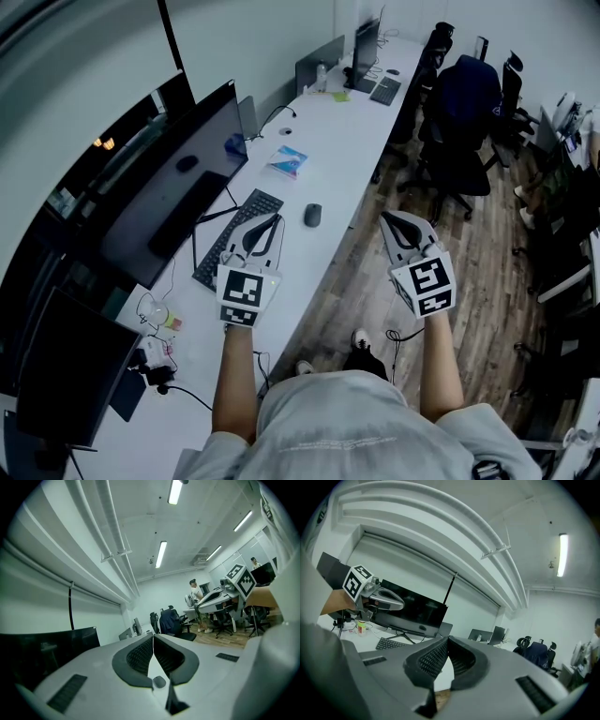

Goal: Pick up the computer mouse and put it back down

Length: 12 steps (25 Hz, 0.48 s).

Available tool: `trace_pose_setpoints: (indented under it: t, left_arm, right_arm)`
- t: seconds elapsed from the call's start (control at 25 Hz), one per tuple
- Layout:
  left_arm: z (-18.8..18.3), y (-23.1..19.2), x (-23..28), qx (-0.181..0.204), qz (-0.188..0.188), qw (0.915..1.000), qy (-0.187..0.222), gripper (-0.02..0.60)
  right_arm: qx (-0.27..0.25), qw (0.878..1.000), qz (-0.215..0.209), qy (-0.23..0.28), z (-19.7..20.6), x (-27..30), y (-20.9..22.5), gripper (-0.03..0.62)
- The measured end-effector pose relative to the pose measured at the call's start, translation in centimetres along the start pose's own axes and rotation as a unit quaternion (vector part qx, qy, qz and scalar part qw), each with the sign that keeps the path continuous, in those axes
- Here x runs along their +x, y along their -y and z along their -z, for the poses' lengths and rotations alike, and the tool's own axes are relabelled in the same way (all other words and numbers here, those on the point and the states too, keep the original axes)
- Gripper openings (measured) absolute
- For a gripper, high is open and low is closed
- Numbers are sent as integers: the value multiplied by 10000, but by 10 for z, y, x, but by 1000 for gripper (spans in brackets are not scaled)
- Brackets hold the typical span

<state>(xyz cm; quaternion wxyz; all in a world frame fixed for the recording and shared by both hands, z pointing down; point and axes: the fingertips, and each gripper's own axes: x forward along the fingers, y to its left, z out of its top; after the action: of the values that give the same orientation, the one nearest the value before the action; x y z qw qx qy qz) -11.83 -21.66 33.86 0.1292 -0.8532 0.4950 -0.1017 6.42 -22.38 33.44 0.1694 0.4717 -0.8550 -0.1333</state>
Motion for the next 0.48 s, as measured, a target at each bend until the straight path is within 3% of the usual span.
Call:
trace_pose_setpoints:
  t: [0.48]
  left_arm:
    - [-5, 3, -7, 27, -66, 10000, -26, 14]
  right_arm:
    - [-18, 10000, -38, 24, 0, -8, 0, 2]
